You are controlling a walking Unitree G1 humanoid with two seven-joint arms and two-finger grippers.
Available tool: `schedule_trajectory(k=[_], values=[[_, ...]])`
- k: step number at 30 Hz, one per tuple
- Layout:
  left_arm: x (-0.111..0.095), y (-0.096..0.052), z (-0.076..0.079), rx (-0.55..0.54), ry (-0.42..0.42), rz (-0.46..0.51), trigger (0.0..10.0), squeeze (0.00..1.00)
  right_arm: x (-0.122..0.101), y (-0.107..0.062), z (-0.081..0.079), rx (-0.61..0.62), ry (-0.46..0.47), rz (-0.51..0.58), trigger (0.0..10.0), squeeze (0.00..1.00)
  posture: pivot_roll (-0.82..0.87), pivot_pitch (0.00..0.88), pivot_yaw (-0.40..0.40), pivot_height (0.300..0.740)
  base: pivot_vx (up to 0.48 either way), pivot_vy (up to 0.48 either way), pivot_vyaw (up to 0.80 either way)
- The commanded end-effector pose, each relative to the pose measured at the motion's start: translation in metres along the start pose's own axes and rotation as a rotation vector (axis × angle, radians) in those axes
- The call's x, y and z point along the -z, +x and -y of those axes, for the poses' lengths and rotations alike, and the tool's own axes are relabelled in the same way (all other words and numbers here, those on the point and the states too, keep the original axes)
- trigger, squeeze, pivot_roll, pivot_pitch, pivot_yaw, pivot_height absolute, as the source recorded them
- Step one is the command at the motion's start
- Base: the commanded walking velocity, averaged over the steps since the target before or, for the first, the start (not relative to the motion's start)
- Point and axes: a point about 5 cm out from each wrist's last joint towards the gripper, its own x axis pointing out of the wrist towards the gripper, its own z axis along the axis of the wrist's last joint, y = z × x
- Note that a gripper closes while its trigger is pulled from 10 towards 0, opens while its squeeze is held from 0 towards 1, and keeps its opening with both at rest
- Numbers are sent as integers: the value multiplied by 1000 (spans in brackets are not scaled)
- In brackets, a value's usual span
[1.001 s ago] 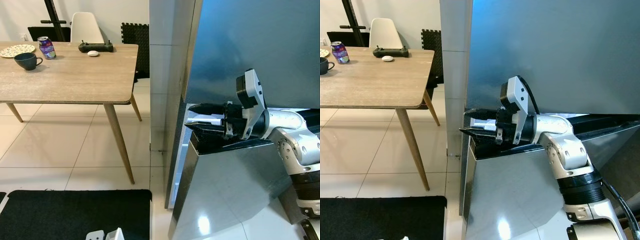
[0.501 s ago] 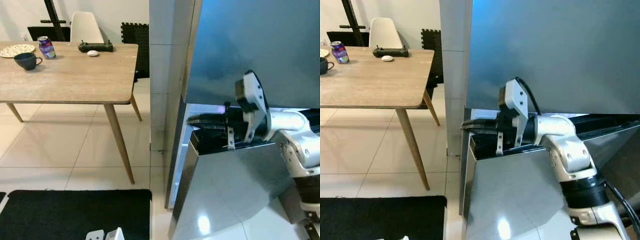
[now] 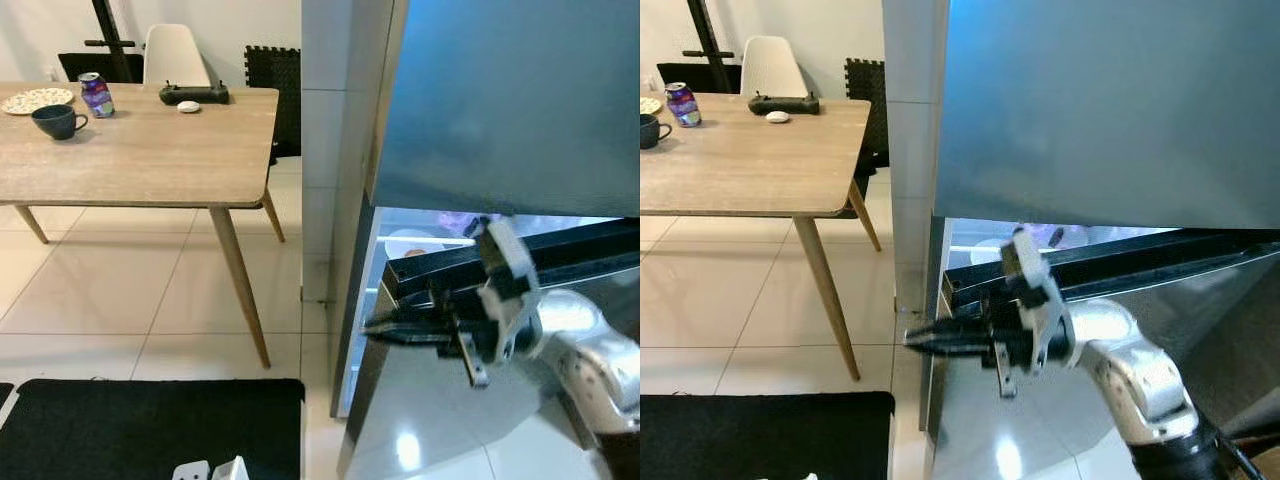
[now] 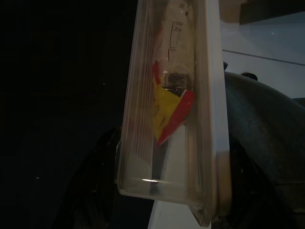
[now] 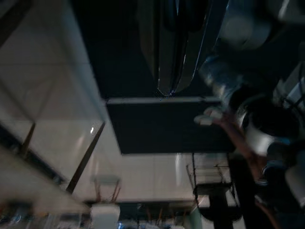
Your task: Restocking fridge
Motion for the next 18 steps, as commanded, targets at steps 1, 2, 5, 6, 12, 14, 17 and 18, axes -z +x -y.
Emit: schedule_trajectory(k=[1, 2, 5, 6, 12, 14, 17, 18], values=[[2, 1, 6, 9, 6, -4, 10000, 0, 17, 1, -6, -1, 43, -80, 10000, 0, -68, 0, -42, 740, 0, 0, 0], [1, 1, 6, 8, 5, -4, 10000, 0, 28, -1, -9, 12, 73, -119, 10000, 0, -68, 0, -42, 740, 0, 0, 0], [1, 1, 6, 6, 5, -4, 10000, 0, 56, -9, -14, 58, 143, -220, 10000, 0, -68, 0, -42, 740, 0, 0, 0], [1, 1, 5, 5, 3, -4, 10000, 0, 66, -13, -15, 79, 173, -254, 10000, 0, -68, 0, -42, 740, 0, 0, 0], [2, 1, 5, 1, 5, -6, 10000, 0, 143, -53, -18, 364, 382, -502, 10000, 0, -73, 0, -39, 740, 0, 0, 0], [2, 1, 5, -1, 6, -7, 10000, 0, 162, -64, -18, 466, 430, -558, 10000, 0, -73, 0, -39, 740, 0, 0, 0], [2, 1, 5, -4, 5, -7, 10000, 0, 195, -84, -22, 695, 536, -647, 10000, 0, -73, 0, -40, 740, 0, 0, 0], [1, 1, 5, -3, 6, -5, 10000, 0, 210, -93, -29, 813, 597, -685, 10000, 0, -73, 0, -40, 740, 0, 0, 0]])
